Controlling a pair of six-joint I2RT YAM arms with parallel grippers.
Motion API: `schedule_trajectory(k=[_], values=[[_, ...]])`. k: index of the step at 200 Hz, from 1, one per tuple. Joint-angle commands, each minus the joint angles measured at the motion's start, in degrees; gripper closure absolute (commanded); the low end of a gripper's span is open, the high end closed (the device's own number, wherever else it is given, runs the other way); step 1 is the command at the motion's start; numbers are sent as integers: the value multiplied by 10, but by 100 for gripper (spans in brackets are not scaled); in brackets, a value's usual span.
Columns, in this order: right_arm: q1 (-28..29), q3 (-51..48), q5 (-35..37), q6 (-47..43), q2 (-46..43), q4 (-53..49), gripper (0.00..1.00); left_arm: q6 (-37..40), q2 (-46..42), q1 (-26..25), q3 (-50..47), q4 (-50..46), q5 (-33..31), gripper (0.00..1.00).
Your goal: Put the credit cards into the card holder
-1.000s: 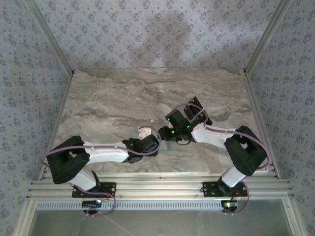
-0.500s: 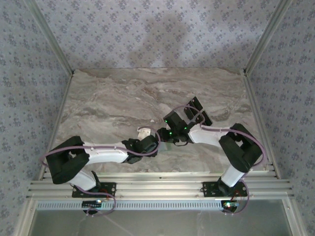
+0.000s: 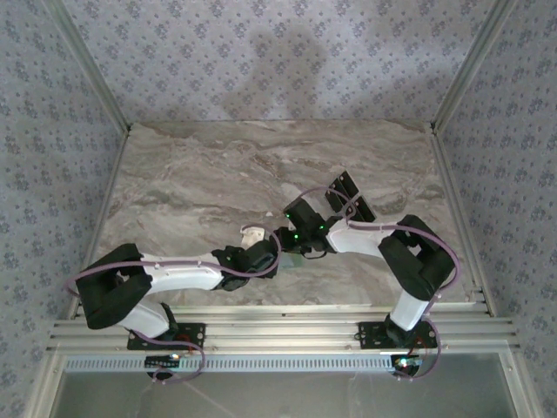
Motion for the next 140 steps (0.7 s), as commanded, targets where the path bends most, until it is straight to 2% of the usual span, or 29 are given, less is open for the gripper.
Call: schedule_trajectory(k=[1,64,140], values=[[11,19,-4,5,-11,-14,53,-5,-15,-3,-2,2,-15,0],[34,55,4,-2,-13,-49,53,-8,-82,-3,-26,-12,-12,0],[60,105,14,2,39,-64,53,-57,-311,-3,-117,-100,-48,0]])
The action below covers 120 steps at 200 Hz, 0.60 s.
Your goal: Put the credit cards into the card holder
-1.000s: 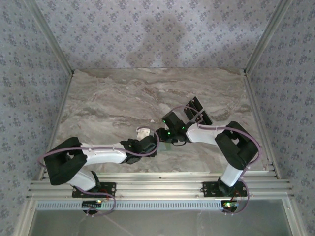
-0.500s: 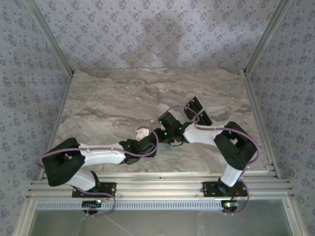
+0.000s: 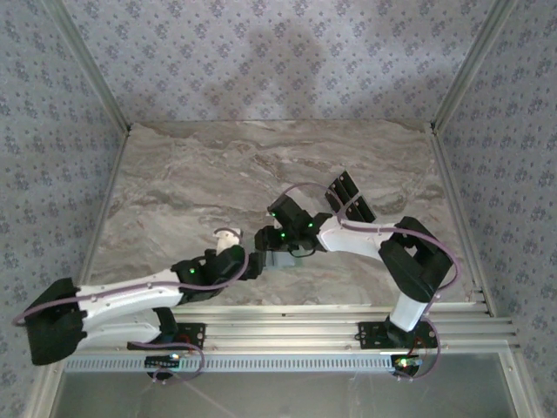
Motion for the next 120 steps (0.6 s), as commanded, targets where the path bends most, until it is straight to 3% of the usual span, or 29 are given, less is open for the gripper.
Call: schedule_trajectory(k=[1,30,71,120], values=[[11,28,10,2,31,-20,53,-31,-61,-2,-22,-51,-33,0],[23,54,10,3,67,-22,53,-49,-109,1,-42,-63,-33,0],[28,81,0,0,91,-28,53,-54,-104,1,-38,-70,-33,0],[12,117,-2,-36,29,-74,52,-51,-72,4,-26,-68,-33,0]])
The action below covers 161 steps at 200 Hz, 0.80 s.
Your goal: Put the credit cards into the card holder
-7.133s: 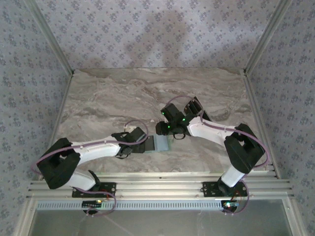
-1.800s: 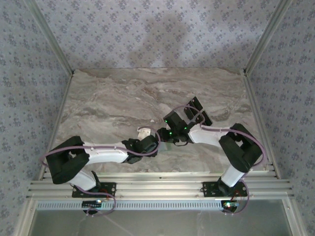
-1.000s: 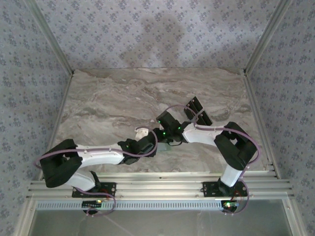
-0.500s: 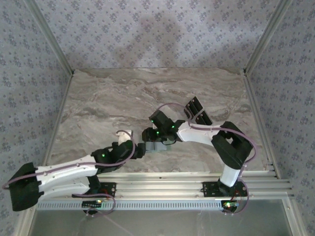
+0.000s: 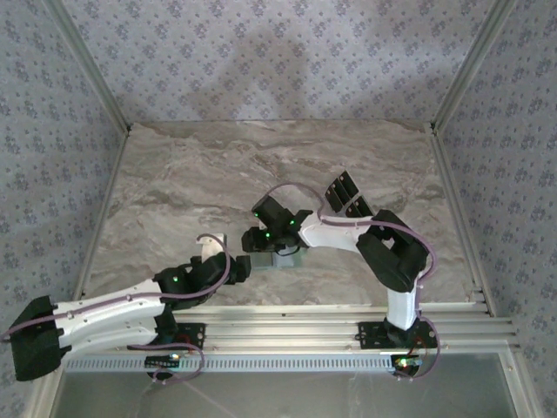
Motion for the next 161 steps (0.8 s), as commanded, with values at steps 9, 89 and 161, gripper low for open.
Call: schedule_trajectory(k=[9,89,161], values=[[-23,27,5,-36,-73,-57,52,-6,28,5,18,-7,-14,0],[-203,44,141,-188,-177,-280,52,25,159,33,115,-31,4,0],[-218,138,334,-277,-70,-358,54,33,207,52,150,-51,17,0]])
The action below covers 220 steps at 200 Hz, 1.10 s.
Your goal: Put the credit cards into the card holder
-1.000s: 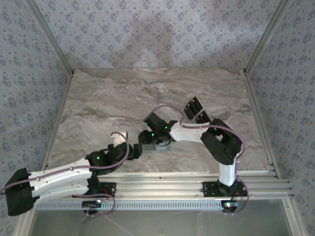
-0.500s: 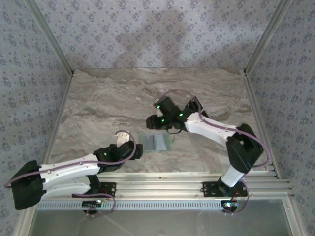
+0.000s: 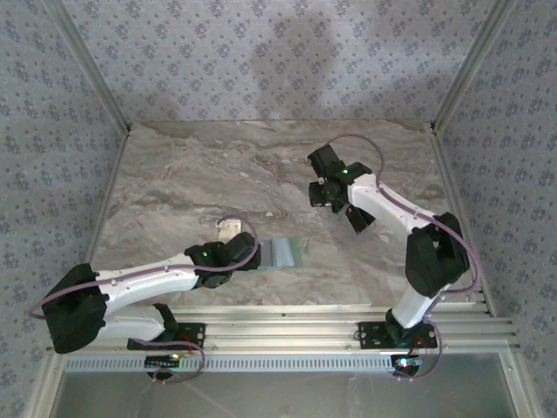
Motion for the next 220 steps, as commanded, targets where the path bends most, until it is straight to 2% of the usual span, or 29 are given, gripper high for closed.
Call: schedule_trajectory(k=[1,29,90,220], values=[[3,37,96,-49,31,-52,54,10,4,6,17,-23,4,0],[2,58,133,-72,67,-61,54,11,6,9,17,-24,6,0],[-1,79,142,-86,121,-62,54,13,13,13,19,-20,10,0],[-2,88,127,-90,127,-58,56,16,13,18,12,-11,18,0]])
